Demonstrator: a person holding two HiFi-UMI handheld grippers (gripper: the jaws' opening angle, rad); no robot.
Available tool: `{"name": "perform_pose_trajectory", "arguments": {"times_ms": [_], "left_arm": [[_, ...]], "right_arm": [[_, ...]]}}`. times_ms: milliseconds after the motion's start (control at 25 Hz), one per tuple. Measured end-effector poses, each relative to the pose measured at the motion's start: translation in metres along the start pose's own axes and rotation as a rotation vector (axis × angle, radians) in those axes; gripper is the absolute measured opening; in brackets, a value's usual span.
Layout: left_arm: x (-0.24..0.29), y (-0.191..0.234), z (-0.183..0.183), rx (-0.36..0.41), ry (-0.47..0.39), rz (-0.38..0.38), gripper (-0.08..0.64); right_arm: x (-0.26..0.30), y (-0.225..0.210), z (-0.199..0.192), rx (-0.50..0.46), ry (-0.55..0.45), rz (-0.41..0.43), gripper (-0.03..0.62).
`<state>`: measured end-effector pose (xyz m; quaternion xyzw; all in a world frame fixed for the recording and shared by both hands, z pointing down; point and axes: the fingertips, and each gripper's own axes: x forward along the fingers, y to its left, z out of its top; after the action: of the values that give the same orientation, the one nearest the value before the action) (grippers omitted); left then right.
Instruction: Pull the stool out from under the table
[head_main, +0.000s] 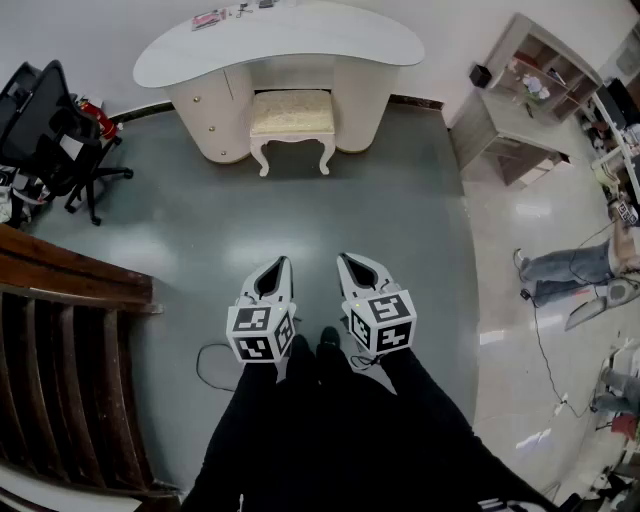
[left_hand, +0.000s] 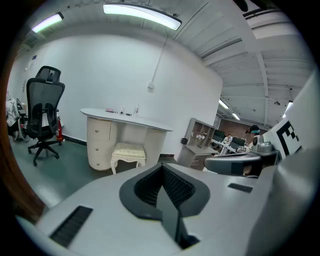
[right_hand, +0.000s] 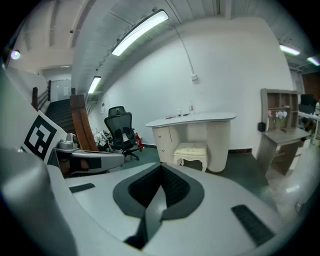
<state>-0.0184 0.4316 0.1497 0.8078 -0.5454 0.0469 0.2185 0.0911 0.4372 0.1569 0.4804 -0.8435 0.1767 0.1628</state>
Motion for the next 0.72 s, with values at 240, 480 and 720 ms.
{"name": "perform_pose_trajectory", "arguments": {"times_ms": [240, 480, 720], "left_arm": [[0.003, 0.001, 0.0, 0.002, -0.002, 0.003, 0.006], [0.006, 0.002, -0.001, 0.001, -0.001, 0.012, 0.006], [0.015, 0.002, -0.003, -0.001, 0.009, 0.016, 0.006]], "right_arm": [[0.001, -0.004, 0.002, -0.001, -0.004, -0.009, 0.003], [0.004, -0.011, 0.0, -0.004, 0.004, -0.01, 0.003], [0.006, -0.028, -0.01, 0.039, 0.042, -0.014, 0.003]]}}
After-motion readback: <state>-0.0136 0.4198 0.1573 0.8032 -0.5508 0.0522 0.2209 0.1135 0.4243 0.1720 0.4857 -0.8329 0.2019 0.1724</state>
